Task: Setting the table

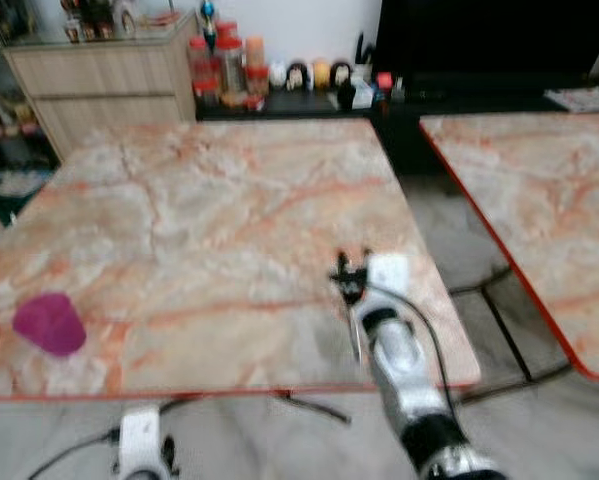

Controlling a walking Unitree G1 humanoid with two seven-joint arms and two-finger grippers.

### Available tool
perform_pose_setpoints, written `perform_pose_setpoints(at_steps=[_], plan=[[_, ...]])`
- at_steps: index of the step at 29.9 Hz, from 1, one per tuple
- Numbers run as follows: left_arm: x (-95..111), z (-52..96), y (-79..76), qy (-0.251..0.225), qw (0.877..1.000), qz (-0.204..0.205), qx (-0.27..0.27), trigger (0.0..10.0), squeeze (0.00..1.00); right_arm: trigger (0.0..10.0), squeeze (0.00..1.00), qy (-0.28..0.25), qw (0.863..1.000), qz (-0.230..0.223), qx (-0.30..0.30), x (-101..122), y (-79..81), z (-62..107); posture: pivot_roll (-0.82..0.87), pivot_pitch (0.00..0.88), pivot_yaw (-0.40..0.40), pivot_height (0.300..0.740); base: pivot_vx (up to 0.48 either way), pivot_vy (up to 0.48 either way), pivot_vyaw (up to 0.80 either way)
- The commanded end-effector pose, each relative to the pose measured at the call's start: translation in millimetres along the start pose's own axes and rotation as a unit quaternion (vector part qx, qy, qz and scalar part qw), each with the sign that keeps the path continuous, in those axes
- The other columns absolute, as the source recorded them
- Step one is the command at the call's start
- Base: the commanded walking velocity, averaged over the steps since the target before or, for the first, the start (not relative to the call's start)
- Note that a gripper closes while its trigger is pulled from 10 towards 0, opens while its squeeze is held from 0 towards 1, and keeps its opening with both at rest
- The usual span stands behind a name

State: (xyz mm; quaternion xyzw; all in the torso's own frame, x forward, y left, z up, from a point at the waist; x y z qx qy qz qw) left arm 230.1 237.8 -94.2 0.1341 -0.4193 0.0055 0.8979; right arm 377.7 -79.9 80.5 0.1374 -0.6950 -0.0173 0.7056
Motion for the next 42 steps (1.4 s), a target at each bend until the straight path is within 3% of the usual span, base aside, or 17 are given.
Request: perform_pose_setpoints(at_steps=[1, 4, 14, 16, 19, 22, 29, 36, 39, 40, 42], plan=[[-5.9, 2.2, -4.8, 0.009, 1.0, 0.005, -0.003, 10.0, 0.0, 10.0, 0.0, 0.002, 1.0, 0.004, -0.022, 0.9, -9.7, 0.8, -0.01, 0.0, 0.033, 0.732, 0.0, 0.0, 0.0], [-6.2, 2.1, -4.8, 0.01, 1.0, 0.005, -0.004, 10.0, 0.0, 10.0, 0.0, 0.01, 0.999, -0.021, -0.037, -1.2, -9.1, 1.1, -0.01, 0.0, 0.034, 0.732, 0.0, 0.0, 0.0], [-11.4, 4.4, -4.4, 0.015, 1.0, 0.007, -0.002, 10.0, 0.0, 10.0, 0.0, 0.047, 0.996, -0.04, -0.069, -9.3, -7.3, 4.2, -0.01, 0.0, 0.031, 0.732, 0.0, 0.0, 0.0], [-13.7, 5.4, -5.7, 0.017, 1.0, 0.007, -0.003, 10.0, 0.0, 10.0, 0.0, 0.066, 0.994, -0.02, -0.089, -14.3, -15.8, 5.1, -0.02, 0.0, 0.029, 0.732, 0.0, 0.0, 0.0], [-16.2, 5.9, -7.0, 0.023, 1.0, 0.005, -0.006, 10.0, 0.0, 10.0, 0.0, 0.117, 0.984, -0.064, -0.121, -29.1, -25.5, 7.0, -0.02, 0.0, 0.028, 0.732, 0.0, 0.0, 0.0], [-15.4, 5.8, -7.8, 0.022, 1.0, 0.006, -0.007, 10.0, 0.0, 10.0, 0.0, 0.134, 0.982, -0.029, -0.129, -30.4, -34.5, 6.4, -0.01, 0.0, 0.024, 0.732, 0.0, 0.0, 0.0], [-13.3, 5.0, -8.5, 0.02, 1.0, 0.009, -0.007, 10.0, 0.0, 10.0, 0.0, 0.133, 0.983, -0.028, -0.119, -23.8, -38.9, 1.5, -0.01, 0.0, 0.021, 0.732, 0.0, 0.0, 0.0], [-12.5, 4.9, -8.6, 0.018, 1.0, 0.009, -0.007, 10.0, 0.0, 10.0, 0.0, 0.126, 0.985, -0.032, -0.109, -16.4, -36.2, -3.7, -0.01, 0.0, 0.019, 0.732, 0.0, 0.0, 0.0], [-14.2, 5.7, -10.9, 0.02, 1.0, 0.008, -0.01, 10.0, 0.0, 10.0, 0.0, 0.16, 0.984, -0.029, -0.066, -30.9, -19.3, -2.2, -0.01, 0.0, 0.012, 0.732, 0.0, 0.0, 0.0], [-14.6, 5.9, -11.1, 0.02, 1.0, 0.009, -0.01, 10.0, 0.0, 10.0, 1.0, 0.163, 0.984, -0.032, -0.057, -33.0, -16.2, -1.5, -0.01, 0.0, 0.009, 0.732, 0.0, 0.0, 0.0], [-15.2, 6.2, -11.5, 0.021, 1.0, 0.009, -0.011, 10.0, 0.0, 10.0, 1.0, 0.167, 0.984, -0.033, -0.047, -35.4, -11.8, -0.7, -0.01, 0.0, 0.008, 0.732, 0.0, 0.0, 0.0]])
Point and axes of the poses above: a point about 5 cm out from each wrist's last joint towards the gripper, its own z axis pointing back from the gripper into the wrist, its own x axis along the axis of the wrist's last joint, y = z × x, the point moved 5 cm from there along -z, pointing out of the wrist towards the gripper, and after that the axes turned 11 degrees about -z, right-handed, at the moved point
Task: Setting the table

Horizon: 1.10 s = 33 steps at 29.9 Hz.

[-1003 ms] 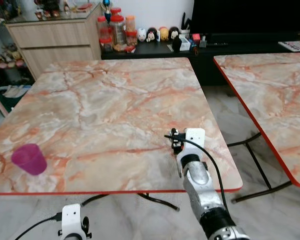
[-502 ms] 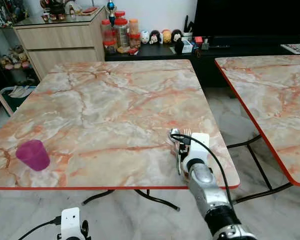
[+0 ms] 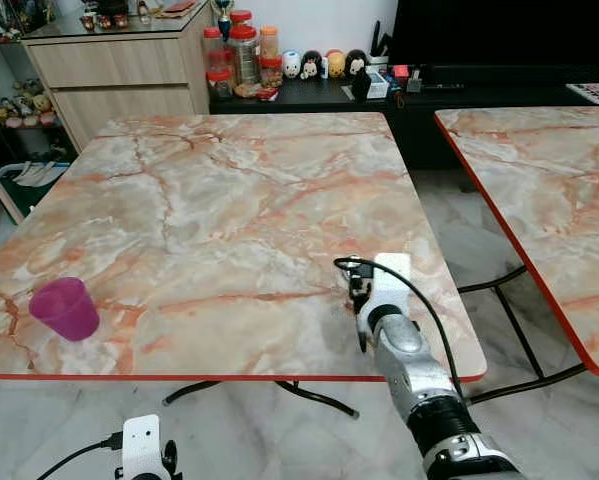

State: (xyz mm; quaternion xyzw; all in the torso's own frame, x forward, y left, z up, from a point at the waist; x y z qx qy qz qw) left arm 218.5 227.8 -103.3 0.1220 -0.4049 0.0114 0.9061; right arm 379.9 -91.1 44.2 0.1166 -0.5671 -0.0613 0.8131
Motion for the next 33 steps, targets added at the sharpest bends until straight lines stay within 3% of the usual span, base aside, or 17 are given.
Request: perform_pose_setpoints(at_steps=[1, 3, 4, 5, 6, 18, 24, 33], plan=[[-1.9, 0.6, -1.1, 0.003, 1.0, 0.0, -0.002, 10.0, 0.0, 10.0, 1.0, 0.01, 1.0, 0.003, 0.016, -3.1, 8.2, -0.3, -0.01, 0.0, 0.008, 0.732, 0.0, 0.0, 0.0], [-2.4, 0.8, -1.6, 0.004, 1.0, 0.0, -0.003, 10.0, 0.0, 10.0, 0.99, 0.012, 1.0, 0.012, 0.013, -4.7, 9.6, -0.1, -0.01, 0.0, 0.006, 0.732, 0.0, 0.0, 0.0], [-2.4, 0.9, -1.7, 0.004, 1.0, 0.0, -0.003, 10.0, 0.0, 10.0, 0.62, 0.015, 1.0, 0.014, 0.013, -6.0, 10.4, -0.2, -0.01, 0.0, 0.006, 0.732, 0.0, 0.0, 0.0], [-2.4, 0.9, -1.7, 0.004, 1.0, 0.0, -0.003, 10.0, 0.0, 10.0, 0.62, 0.015, 1.0, 0.014, 0.013, -6.0, 10.4, -0.2, -0.01, 0.0, 0.006, 0.732, 0.0, 0.0, 0.0], [-2.4, 0.8, -1.6, 0.004, 1.0, 0.0, -0.003, 10.0, 0.0, 10.0, 0.0, 0.017, 1.0, 0.014, 0.014, -6.4, 11.2, -0.3, -0.01, 0.0, 0.007, 0.732, 0.0, 0.0, 0.0], [-2.5, 0.6, -3.5, 0.006, 1.0, 0.011, -0.002, 10.0, 0.0, 10.0, 0.0, -0.001, 1.0, -0.002, -0.007, 3.4, 6.5, -1.8, -0.01, 0.0, -0.002, 0.732, 0.0, 0.0, 0.0], [-3.4, 0.9, -5.2, 0.009, 1.0, 0.013, -0.003, 10.0, 0.0, 10.0, 0.0, 0.025, 0.999, -0.011, -0.025, -2.5, -0.5, -4.2, -0.02, 0.0, -0.003, 0.732, 0.0, 0.0, 0.0], [-2.7, 0.4, -6.6, 0.01, 1.0, 0.016, -0.005, 10.0, 0.0, 10.0, 0.0, 0.037, 0.999, -0.009, -0.024, -3.3, 2.9, -6.2, -0.02, 0.0, -0.008, 0.732, 0.0, 0.0, 0.0]])
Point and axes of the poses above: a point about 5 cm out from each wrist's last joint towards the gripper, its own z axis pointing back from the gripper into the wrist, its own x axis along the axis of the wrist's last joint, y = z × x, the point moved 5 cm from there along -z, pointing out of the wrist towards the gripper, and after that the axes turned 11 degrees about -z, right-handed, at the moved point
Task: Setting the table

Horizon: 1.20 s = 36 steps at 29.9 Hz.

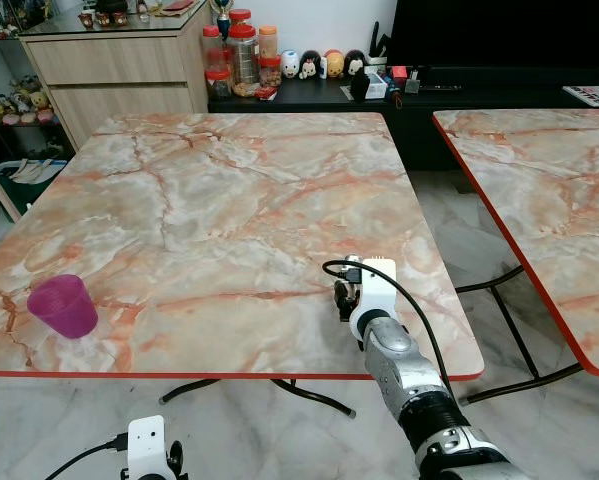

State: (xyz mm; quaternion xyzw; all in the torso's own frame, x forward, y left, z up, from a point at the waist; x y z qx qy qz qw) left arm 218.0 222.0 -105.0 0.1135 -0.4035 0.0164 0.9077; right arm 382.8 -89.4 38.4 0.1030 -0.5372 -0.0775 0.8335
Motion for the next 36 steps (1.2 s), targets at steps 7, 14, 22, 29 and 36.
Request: perform_pose_setpoints(at_steps=[7, 14, 22, 29, 36], plan=[[-2.4, -0.3, -0.8, 0.01, 1.0, 0.008, 0.0, 10.0, 0.0, 10.0, 0.0, 0.022, 1.0, 0.003, -0.003, -5.5, 1.7, -1.6, -0.01, 0.0, -0.008, 0.732, 0.0, 0.0, 0.0], [-3.6, 0.1, -1.2, 0.012, 1.0, 0.01, -0.003, 10.0, 0.0, 10.0, 0.0, 0.04, 0.999, 0.008, -0.023, -11.9, -5.4, -1.5, -0.01, 0.0, -0.009, 0.732, 0.0, 0.0, 0.0], [-3.6, 0.1, -1.9, 0.012, 1.0, 0.012, -0.005, 10.0, 0.0, 10.0, 0.0, 0.066, 0.997, 0.014, -0.032, -21.5, -10.4, -0.8, -0.01, 0.0, -0.011, 0.732, 0.0, 0.0, 0.0], [-5.3, 0.5, -3.0, 0.016, 1.0, 0.016, -0.007, 10.0, 0.0, 0.0, 0.0, 0.081, 0.995, 0.038, -0.041, -27.2, -14.9, 0.4, -0.01, 0.0, -0.017, 0.732, 0.0, 0.0, 0.0], [-6.5, 1.0, -3.8, 0.017, 1.0, 0.017, -0.01, 10.0, 0.0, 0.0, 0.0, 0.081, 0.995, 0.037, -0.041, -26.1, -15.2, 0.2, -0.01, 0.0, -0.017, 0.732, 0.0, 0.0, 0.0]])
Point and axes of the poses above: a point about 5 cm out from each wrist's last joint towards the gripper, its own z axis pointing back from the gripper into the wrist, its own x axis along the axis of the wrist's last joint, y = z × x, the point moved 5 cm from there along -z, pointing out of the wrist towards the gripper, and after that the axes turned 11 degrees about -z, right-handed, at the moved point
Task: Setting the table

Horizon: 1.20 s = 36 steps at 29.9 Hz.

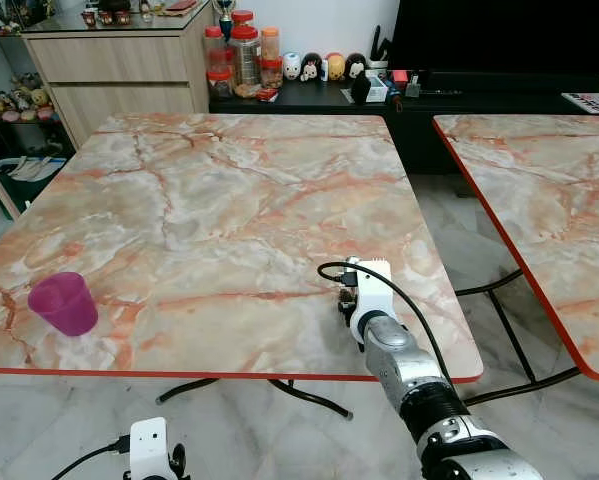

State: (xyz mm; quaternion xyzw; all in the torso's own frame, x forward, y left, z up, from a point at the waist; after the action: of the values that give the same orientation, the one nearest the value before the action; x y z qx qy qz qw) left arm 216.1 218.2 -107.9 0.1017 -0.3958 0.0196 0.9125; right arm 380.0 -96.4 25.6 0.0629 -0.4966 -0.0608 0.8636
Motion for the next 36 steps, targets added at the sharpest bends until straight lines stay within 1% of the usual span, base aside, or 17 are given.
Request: perform_pose_setpoints(at_steps=[1, 16, 22, 24, 26, 28, 29, 30, 31, 32, 33, 34, 36], plan=[[-3.4, 0.6, 0.2, 0.008, 1.0, 0.01, 0.0, 10.0, 0.0, 0.0, 0.0, 0.032, 0.999, 0.004, -0.009, -15.8, -4.1, 0.4, -0.01, 0.0, -0.017, 0.732, 0.0, 0.0, 0.0], [-5.2, 1.0, -1.6, 0.011, 1.0, 0.012, -0.005, 10.0, 0.0, 0.0, 0.0, 0.031, 0.999, 0.007, -0.004, -12.5, -2.6, 0.3, -0.01, 0.0, -0.019, 0.732, 0.0, 0.0, 0.0], [-4.3, 0.8, -1.4, 0.01, 1.0, 0.012, -0.003, 10.0, 0.0, 0.0, 0.0, 0.029, 1.0, 0.006, -0.003, -11.0, -2.8, 0.0, -0.01, 0.0, -0.021, 0.732, 0.0, 0.0, 0.0], [-4.5, 0.9, 1.2, 0.01, 1.0, 0.009, 0.006, 10.0, 0.0, 0.0, 0.0, 0.027, 1.0, 0.005, -0.001, -9.8, -2.5, 0.0, -0.01, 0.0, -0.021, 0.732, 0.0, 0.0, 0.0], [-5.2, 1.1, 3.0, 0.011, 1.0, 0.007, 0.011, 10.0, 0.0, 0.0, 0.0, 0.023, 1.0, 0.002, 0.001, -8.1, -1.8, 0.0, -0.01, 0.0, -0.019, 0.732, 0.0, 0.0, 0.0], [-7.1, 1.6, 4.6, 0.014, 1.0, 0.005, 0.015, 10.0, 0.0, 0.0, 0.0, -0.004, 1.0, -0.004, 0.009, 2.5, 1.5, 0.2, -0.01, 0.0, -0.018, 0.732, 0.0, 0.0, 0.0], [-7.7, 1.8, 5.5, 0.015, 1.0, 0.004, 0.017, 10.0, 0.0, 0.0, 0.0, -0.027, 0.999, -0.005, 0.02, 11.5, 5.9, 0.8, -0.01, 0.0, -0.018, 0.732, 0.0, 0.0, 0.0], [-7.7, 1.8, 5.5, 0.015, 1.0, 0.004, 0.017, 10.0, 0.0, 0.0, 0.0, -0.027, 0.999, -0.005, 0.02, 11.5, 5.9, 0.8, -0.01, 0.0, -0.018, 0.732, 0.0, 0.0, 0.0], [-8.7, 2.2, 8.3, 0.017, 1.0, -0.002, 0.026, 10.0, 0.0, 8.6, 0.0, -0.076, 0.996, 0.002, 0.043, 30.3, 15.1, 3.5, -0.01, 0.0, -0.017, 0.732, 0.0, 0.0, 0.0], [-9.6, 2.4, 9.6, 0.019, 0.999, -0.003, 0.03, 10.0, 0.0, 10.0, 0.0, -0.103, 0.993, 0.001, 0.055, 40.8, 20.3, 5.6, -0.01, 0.0, -0.018, 0.732, 0.0, 0.0, 0.0], [-10.1, 2.5, 10.4, 0.02, 0.999, -0.004, 0.032, 10.0, 0.0, 10.0, 0.0, -0.119, 0.991, 0.0, 0.062, 47.1, 23.3, 7.2, -0.01, 0.0, -0.018, 0.732, 0.0, 0.0, 0.0], [-10.2, 2.4, 10.2, 0.021, 0.999, -0.006, 0.031, 10.0, 0.0, 10.0, 0.0, -0.162, 0.984, 0.008, 0.079, 63.6, 31.9, 12.6, -0.01, 0.0, -0.016, 0.732, 0.0, 0.0, 0.0], [-10.1, 2.3, 10.0, 0.021, 0.999, -0.007, 0.031, 10.0, 0.0, 10.0, 0.0, -0.194, 0.977, 0.015, 0.091, 75.2, 37.9, 17.6, -0.01, 0.0, -0.015, 0.732, 0.0, 0.0, 0.0]])
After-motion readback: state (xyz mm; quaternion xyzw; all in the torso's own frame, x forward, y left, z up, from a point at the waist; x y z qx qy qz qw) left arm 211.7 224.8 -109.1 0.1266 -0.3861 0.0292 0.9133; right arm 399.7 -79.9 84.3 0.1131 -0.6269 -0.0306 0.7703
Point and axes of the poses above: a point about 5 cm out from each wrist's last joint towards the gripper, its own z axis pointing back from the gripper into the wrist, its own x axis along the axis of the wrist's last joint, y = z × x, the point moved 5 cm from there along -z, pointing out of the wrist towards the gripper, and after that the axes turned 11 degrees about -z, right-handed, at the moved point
